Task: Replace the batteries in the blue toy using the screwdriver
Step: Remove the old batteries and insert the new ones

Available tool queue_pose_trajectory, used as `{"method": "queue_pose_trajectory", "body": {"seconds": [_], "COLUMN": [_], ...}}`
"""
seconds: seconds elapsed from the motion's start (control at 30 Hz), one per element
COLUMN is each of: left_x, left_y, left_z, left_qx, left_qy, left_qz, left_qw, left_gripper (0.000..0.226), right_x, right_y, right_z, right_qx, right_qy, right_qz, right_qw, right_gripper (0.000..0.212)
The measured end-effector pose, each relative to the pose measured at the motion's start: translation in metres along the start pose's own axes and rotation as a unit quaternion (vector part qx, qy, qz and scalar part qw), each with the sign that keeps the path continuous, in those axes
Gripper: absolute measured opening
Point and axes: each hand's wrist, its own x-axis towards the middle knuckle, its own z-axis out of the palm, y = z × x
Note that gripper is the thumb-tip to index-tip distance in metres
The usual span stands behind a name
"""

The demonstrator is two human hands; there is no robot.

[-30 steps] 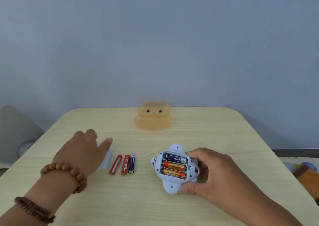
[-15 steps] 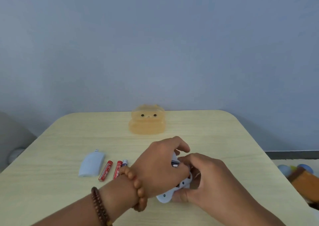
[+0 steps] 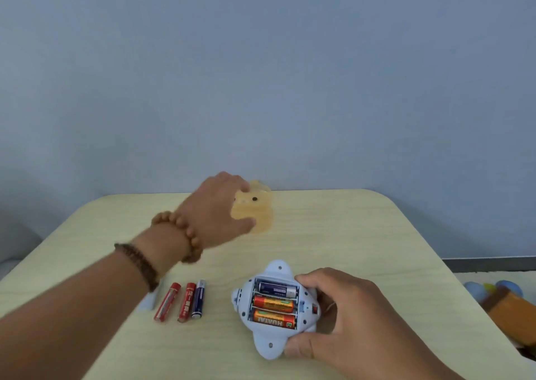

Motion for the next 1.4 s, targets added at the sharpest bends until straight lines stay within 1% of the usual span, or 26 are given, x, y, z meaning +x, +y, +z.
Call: {"method": "queue_pose_trajectory", "body": {"seconds": [0.03, 0.07, 0.13, 0.2, 0.23, 0.33, 0.4, 0.73, 0.87, 0.97, 1.07, 1.17, 1.3, 1.4], "left_x": [0.009, 0.015, 0.019, 0.016, 0.015, 0.011, 0.009, -0.037, -0.054, -0.064, -0.068, -0.069, -0.068, -0.07], "left_y": [-0.016, -0.027, -0.045, -0.051, -0.051, -0.05, -0.048, -0.02, -0.013, -0.008, -0.007, -0.008, -0.009, -0.01], "left_z": [-0.003, -0.005, -0.004, 0.001, 0.005, 0.014, 0.015, 0.015, 0.014, 0.015, 0.016, 0.017, 0.017, 0.013], "left_qx": [0.02, 0.021, -0.01, -0.038, -0.035, -0.024, -0.034, -0.04, -0.041, -0.032, -0.033, -0.037, -0.056, -0.07], "left_qy": [-0.026, -0.052, -0.08, -0.087, -0.09, -0.076, -0.063, -0.057, -0.061, -0.054, -0.046, -0.043, -0.033, -0.041], "left_qz": [-0.024, -0.042, -0.052, -0.048, -0.041, -0.031, -0.035, -0.033, -0.036, -0.036, -0.028, -0.027, -0.025, -0.031], "left_qw": [0.999, 0.998, 0.995, 0.994, 0.994, 0.996, 0.997, 0.997, 0.997, 0.997, 0.998, 0.998, 0.998, 0.996], "left_gripper": [0.058, 0.059, 0.05, 0.04, 0.035, 0.019, 0.016, 0.019, 0.025, 0.031, 0.035, 0.037, 0.036, 0.038], "right_x": [0.0, 0.001, 0.003, 0.005, 0.005, 0.007, 0.008, 0.001, -0.002, -0.002, -0.002, -0.002, -0.001, -0.002], "right_y": [0.0, 0.0, -0.001, -0.001, -0.001, 0.001, 0.001, -0.004, -0.003, -0.003, -0.004, -0.004, -0.005, -0.007], "right_z": [-0.001, -0.002, -0.004, -0.005, -0.006, -0.004, -0.004, -0.008, -0.008, -0.008, -0.007, -0.007, -0.006, -0.005], "right_qx": [-0.001, -0.002, -0.003, -0.002, -0.002, -0.002, 0.0, -0.002, -0.005, -0.006, -0.011, -0.015, -0.024, -0.027], "right_qy": [-0.002, -0.005, -0.017, -0.031, -0.032, -0.03, -0.026, -0.043, -0.052, -0.053, -0.052, -0.047, -0.047, -0.043], "right_qz": [0.001, 0.002, 0.0, 0.001, 0.003, 0.008, 0.002, -0.02, -0.033, -0.042, -0.038, -0.037, -0.039, -0.033], "right_qw": [1.0, 1.0, 1.0, 1.0, 0.999, 1.0, 1.0, 0.999, 0.998, 0.998, 0.998, 0.998, 0.998, 0.998], "right_gripper": [0.073, 0.073, 0.064, 0.056, 0.055, 0.061, 0.067, 0.054, 0.057, 0.055, 0.056, 0.057, 0.054, 0.062]}}
